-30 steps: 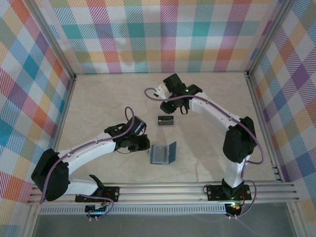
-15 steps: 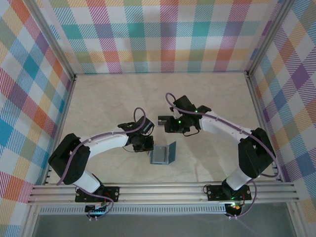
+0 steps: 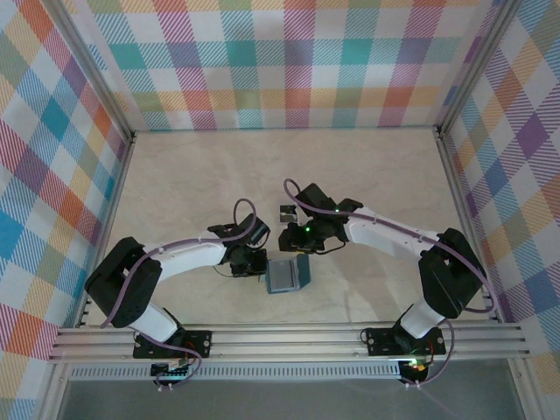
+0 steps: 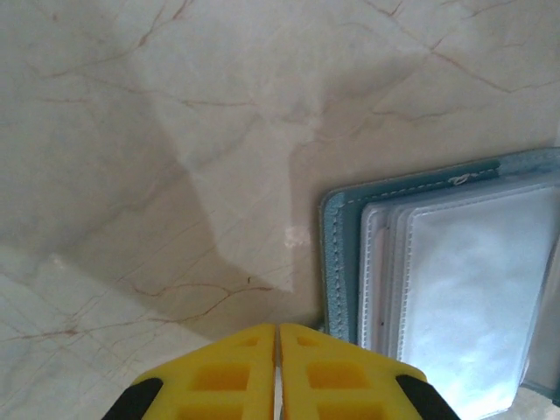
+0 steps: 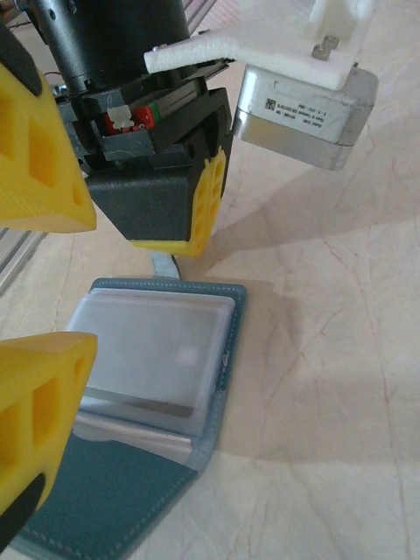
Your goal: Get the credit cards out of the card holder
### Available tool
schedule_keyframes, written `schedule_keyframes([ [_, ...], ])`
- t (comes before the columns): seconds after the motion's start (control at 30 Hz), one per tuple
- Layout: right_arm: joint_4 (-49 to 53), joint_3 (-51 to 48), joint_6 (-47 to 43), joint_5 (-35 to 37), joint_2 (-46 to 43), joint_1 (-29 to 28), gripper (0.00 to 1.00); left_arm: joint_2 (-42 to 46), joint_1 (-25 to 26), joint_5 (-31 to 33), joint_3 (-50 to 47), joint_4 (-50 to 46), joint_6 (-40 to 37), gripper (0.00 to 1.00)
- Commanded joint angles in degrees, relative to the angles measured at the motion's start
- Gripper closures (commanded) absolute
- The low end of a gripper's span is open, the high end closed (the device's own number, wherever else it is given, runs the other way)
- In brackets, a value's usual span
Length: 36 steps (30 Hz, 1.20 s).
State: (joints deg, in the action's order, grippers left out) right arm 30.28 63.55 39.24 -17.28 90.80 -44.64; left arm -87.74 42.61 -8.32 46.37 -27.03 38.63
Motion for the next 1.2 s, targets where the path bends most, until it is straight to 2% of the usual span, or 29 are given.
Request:
schedule_keyframes([
  [0.0, -0.90, -1.05, 1.97, -1.62, 0.48, -0.54, 0.64, 3.71, 0.22, 1.11, -0.07, -2.17, 0.56, 0.89],
  [0.23, 0.91, -1.85, 2.90, 1.83, -1.01, -0.46, 0.64, 8.37, 0.71, -0.01, 3.76, -5.71, 0.96, 0.86],
  [0.33, 2.75, -1.85, 3.42, 5.24, -1.92, -0.36, 0.64, 8.52, 1.72, -3.92, 4.33, -3.74, 2.23, 0.85],
  [0.47, 3.59, -1.98, 4.57, 7.34, -2.39, -0.19, 0.64, 6.58, 4.06, -5.15, 4.29, -1.44, 4.25, 0.84],
  [0.73, 3.97, -1.22, 4.88, 6.91, -2.21, -0.09, 0.65, 5.69, 4.16, -2.11, 0.02, 0.53, 5.14, 0.86],
  [0.9, 4.15, -0.82, 4.69, 5.09, -2.60, -0.09, 0.65, 5.96, 1.74, -3.73, -3.39, 2.88, 4.91, 0.87],
  [1.17, 5.26, 1.07, 3.76, 2.17, -1.65, -1.20, 0.66, 5.36, 0.59, -2.85, -4.81, 3.15, 4.03, 0.87],
])
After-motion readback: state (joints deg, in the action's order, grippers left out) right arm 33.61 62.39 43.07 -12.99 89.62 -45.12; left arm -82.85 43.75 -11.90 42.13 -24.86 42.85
